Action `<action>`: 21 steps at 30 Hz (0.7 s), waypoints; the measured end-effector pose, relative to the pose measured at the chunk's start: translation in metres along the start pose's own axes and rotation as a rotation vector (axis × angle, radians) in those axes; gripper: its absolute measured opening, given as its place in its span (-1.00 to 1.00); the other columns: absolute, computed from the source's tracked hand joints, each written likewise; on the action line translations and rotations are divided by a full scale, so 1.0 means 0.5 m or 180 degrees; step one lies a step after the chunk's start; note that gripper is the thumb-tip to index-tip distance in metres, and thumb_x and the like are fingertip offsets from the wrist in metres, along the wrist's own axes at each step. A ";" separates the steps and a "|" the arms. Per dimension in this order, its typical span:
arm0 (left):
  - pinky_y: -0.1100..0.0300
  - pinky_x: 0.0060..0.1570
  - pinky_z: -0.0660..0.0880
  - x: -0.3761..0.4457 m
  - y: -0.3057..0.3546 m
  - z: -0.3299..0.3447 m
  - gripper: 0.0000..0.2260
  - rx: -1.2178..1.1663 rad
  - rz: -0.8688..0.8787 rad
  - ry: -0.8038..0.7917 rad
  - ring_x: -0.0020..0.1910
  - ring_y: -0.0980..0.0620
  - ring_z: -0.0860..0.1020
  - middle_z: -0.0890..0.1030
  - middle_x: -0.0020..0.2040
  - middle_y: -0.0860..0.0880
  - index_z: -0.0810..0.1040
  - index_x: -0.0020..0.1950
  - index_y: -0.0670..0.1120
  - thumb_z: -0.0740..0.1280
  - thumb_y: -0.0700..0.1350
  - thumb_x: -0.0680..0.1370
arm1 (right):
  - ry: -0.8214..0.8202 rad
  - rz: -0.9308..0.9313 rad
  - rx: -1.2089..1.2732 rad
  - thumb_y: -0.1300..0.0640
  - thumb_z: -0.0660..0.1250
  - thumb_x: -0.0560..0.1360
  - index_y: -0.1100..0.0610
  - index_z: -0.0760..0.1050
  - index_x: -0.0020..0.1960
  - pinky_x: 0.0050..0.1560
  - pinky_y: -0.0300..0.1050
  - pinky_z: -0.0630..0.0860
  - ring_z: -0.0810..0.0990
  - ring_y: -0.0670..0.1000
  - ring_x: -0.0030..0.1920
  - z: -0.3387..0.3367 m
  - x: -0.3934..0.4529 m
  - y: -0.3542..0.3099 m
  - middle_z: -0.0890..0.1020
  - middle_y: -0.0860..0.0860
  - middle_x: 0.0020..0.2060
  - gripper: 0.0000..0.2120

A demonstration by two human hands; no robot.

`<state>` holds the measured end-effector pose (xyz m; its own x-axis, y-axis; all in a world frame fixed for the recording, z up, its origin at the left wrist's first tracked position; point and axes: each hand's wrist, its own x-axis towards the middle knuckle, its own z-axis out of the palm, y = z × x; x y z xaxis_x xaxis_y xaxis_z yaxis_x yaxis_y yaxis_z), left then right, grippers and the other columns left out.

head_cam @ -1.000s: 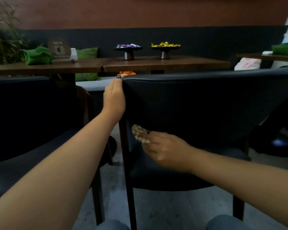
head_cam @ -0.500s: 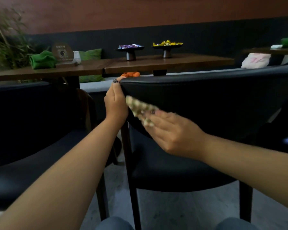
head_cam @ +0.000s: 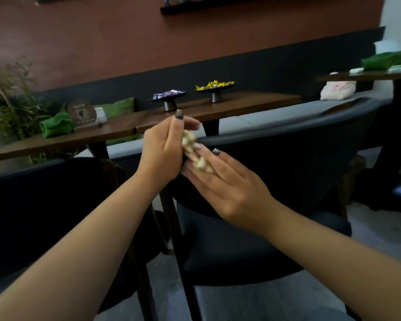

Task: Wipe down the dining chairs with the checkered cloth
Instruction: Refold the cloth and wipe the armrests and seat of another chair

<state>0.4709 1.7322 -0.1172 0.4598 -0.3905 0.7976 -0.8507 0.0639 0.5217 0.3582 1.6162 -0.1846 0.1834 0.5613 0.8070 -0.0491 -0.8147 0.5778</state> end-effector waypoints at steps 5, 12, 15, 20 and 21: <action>0.08 -0.08 0.57 0.038 0.096 0.054 -0.55 0.0592 0.0335 -0.1128 -0.17 0.13 0.65 0.68 -0.22 0.04 0.67 -0.08 0.01 0.03 0.14 0.61 | 0.0259 0.0355 -0.0314 0.26 0.24 0.60 0.23 0.45 0.35 0.42 0.08 0.28 0.37 0.21 0.39 -0.022 -0.061 0.035 0.49 0.16 0.31 -0.67; 0.03 -0.13 0.48 0.086 0.206 0.164 -0.58 0.1338 0.0525 -0.2440 -0.23 0.02 0.53 0.58 -0.26 0.02 0.47 -0.24 -0.02 0.00 0.21 0.55 | 0.0606 0.1540 -0.0658 0.30 0.24 0.60 0.30 0.25 0.41 0.44 0.24 0.18 0.19 0.30 0.45 -0.060 -0.155 0.119 0.35 0.21 0.37 -0.59; 0.06 0.02 0.49 0.124 0.235 0.231 -0.60 0.1499 0.0342 -0.2759 -0.12 0.06 0.54 0.61 -0.14 0.03 0.54 -0.15 0.01 0.02 0.20 0.60 | 0.0832 0.2298 -0.0357 0.34 0.20 0.60 0.38 0.25 0.39 0.40 0.30 0.23 0.23 0.37 0.42 -0.071 -0.160 0.148 0.37 0.30 0.34 -0.61; 0.36 0.21 0.32 0.154 0.247 0.342 -0.71 0.1217 0.0023 -0.3289 0.25 0.07 0.48 0.55 0.28 0.03 0.55 0.22 0.02 0.06 -0.01 0.69 | 0.1568 0.3586 0.0490 0.33 0.07 0.60 0.38 0.27 0.40 0.48 0.10 0.18 0.19 0.25 0.48 -0.068 -0.134 0.174 0.33 0.18 0.40 -0.62; 0.33 0.21 0.33 0.156 0.251 0.354 -0.71 0.1044 -0.0206 -0.3365 0.23 0.11 0.51 0.57 0.26 0.07 0.56 0.21 0.06 0.07 0.04 0.68 | 0.1722 0.4057 0.0736 0.34 0.07 0.57 0.33 0.28 0.43 0.49 -0.02 0.15 0.17 0.16 0.50 -0.069 -0.134 0.190 0.33 0.11 0.42 -0.57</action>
<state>0.3548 1.5471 -0.0432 0.1898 -0.9814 0.0299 -0.9310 -0.1703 0.3228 0.3075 1.5062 -0.1798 -0.2626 -0.6293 0.7314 0.2771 -0.7753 -0.5676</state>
